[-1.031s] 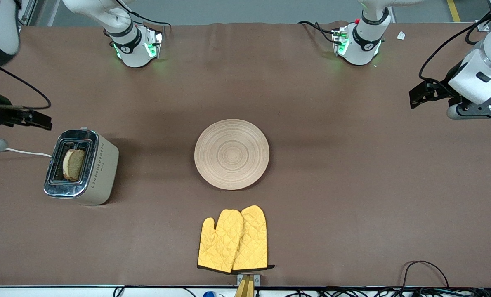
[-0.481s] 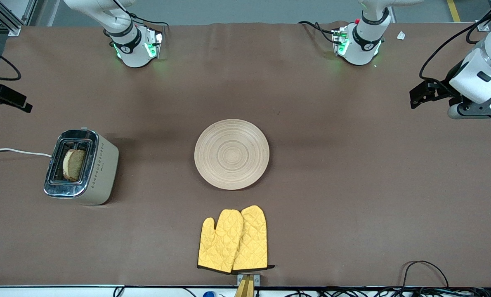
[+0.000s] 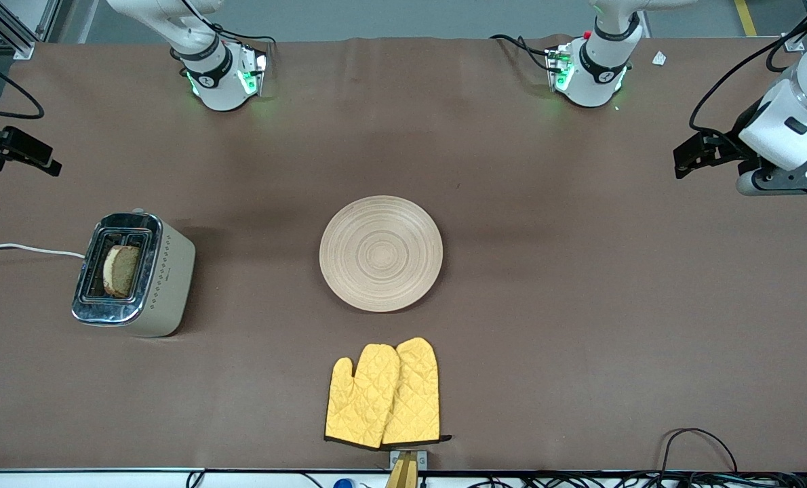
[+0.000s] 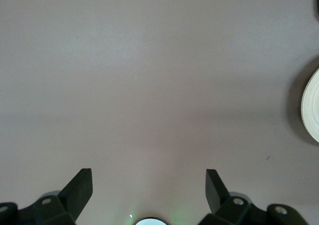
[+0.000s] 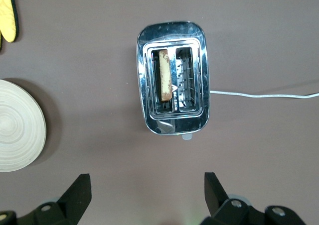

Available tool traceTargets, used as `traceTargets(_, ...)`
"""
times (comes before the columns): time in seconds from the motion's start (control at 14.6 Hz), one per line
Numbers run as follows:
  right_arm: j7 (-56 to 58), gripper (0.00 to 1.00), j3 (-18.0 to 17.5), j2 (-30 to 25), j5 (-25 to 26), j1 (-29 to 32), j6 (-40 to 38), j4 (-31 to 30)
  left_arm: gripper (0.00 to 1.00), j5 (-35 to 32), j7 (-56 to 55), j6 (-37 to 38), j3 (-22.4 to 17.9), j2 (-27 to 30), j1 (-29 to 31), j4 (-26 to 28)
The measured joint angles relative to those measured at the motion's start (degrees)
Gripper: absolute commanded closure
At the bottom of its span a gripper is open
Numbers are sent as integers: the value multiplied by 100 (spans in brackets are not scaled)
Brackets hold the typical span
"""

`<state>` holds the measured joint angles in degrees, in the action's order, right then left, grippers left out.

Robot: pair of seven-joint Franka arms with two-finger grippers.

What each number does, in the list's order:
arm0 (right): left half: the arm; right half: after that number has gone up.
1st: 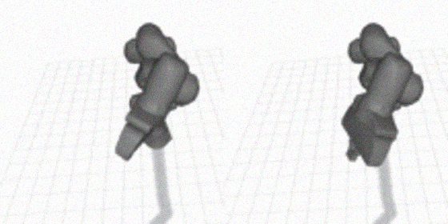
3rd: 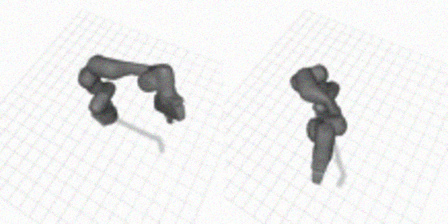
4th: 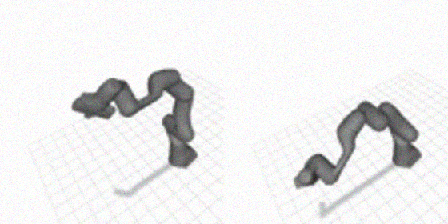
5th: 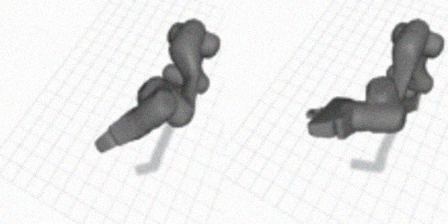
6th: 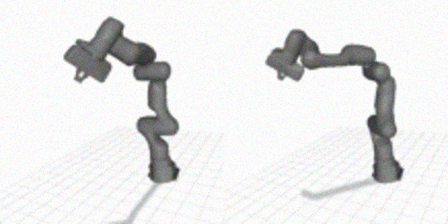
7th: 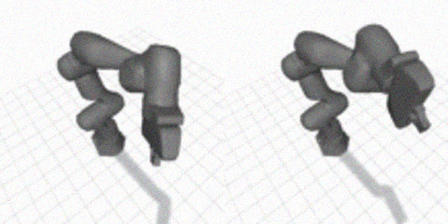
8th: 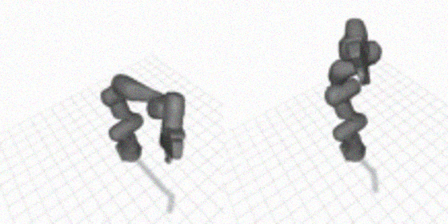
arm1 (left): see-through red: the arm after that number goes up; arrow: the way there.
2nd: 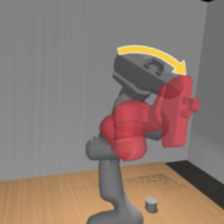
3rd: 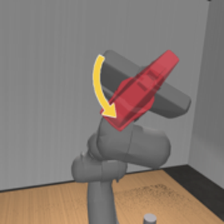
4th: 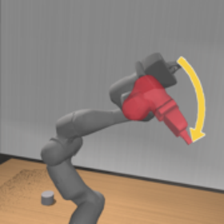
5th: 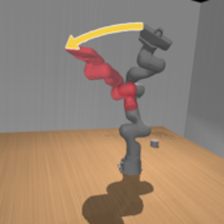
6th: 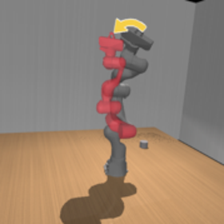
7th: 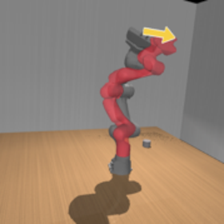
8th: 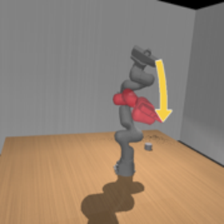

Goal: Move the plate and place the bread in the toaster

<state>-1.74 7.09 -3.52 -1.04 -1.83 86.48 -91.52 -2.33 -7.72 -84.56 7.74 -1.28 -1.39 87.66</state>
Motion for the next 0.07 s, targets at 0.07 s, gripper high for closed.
traceTargets(0.07,-1,0,0,-12,0,2,-13,45,0,0,0,0,0,0,0,-3)
